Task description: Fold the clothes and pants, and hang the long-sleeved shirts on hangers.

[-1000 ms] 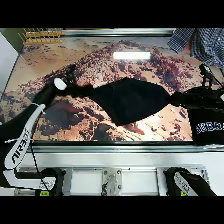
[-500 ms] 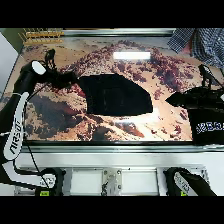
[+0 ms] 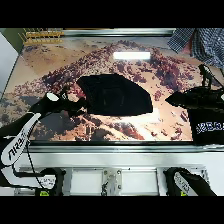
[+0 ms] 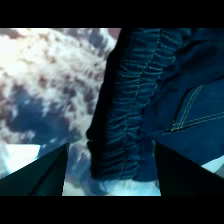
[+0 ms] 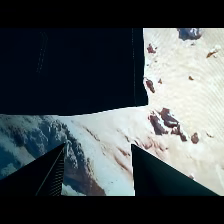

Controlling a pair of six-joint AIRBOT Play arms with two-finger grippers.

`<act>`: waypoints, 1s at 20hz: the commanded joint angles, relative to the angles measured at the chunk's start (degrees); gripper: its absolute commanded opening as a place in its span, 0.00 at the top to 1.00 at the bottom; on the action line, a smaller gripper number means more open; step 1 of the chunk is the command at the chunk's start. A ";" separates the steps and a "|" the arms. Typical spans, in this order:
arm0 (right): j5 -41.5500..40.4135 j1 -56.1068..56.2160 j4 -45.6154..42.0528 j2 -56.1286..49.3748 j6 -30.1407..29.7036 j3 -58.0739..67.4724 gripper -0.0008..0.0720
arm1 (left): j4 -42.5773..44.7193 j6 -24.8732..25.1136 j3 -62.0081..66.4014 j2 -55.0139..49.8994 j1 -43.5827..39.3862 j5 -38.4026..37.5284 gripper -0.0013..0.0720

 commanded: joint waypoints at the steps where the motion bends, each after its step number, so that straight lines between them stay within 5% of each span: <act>1: 0.00 -0.02 0.46 -0.02 0.00 -0.02 0.40 | -4.83 1.18 0.85 -2.54 -3.39 3.41 0.24; 2: 0.00 -0.02 0.44 -0.04 0.00 -0.02 0.40 | -4.83 1.09 2.29 -3.34 -4.20 3.50 0.25; 4: -0.17 -0.09 -0.81 -0.09 0.09 -0.31 0.40 | -4.76 1.18 4.83 -4.24 -4.87 3.19 0.94; 10: -12.28 -0.09 -4.22 -4.87 15.80 -12.61 0.39 | 1.88 2.29 9.84 -4.09 -4.87 -2.54 0.95; 13: -23.45 0.00 7.06 -12.74 13.75 -15.96 0.39 | 4.09 2.43 9.79 -4.09 -4.87 -3.91 0.95; 17: -34.12 2.58 23.30 -22.45 1.99 -15.87 0.39 | 5.11 2.54 9.79 -4.09 -4.87 -4.22 0.95; 20: -36.70 5.70 27.08 -27.17 -1.31 -14.75 0.39 | 5.14 2.56 9.79 -4.09 -4.87 -4.24 0.95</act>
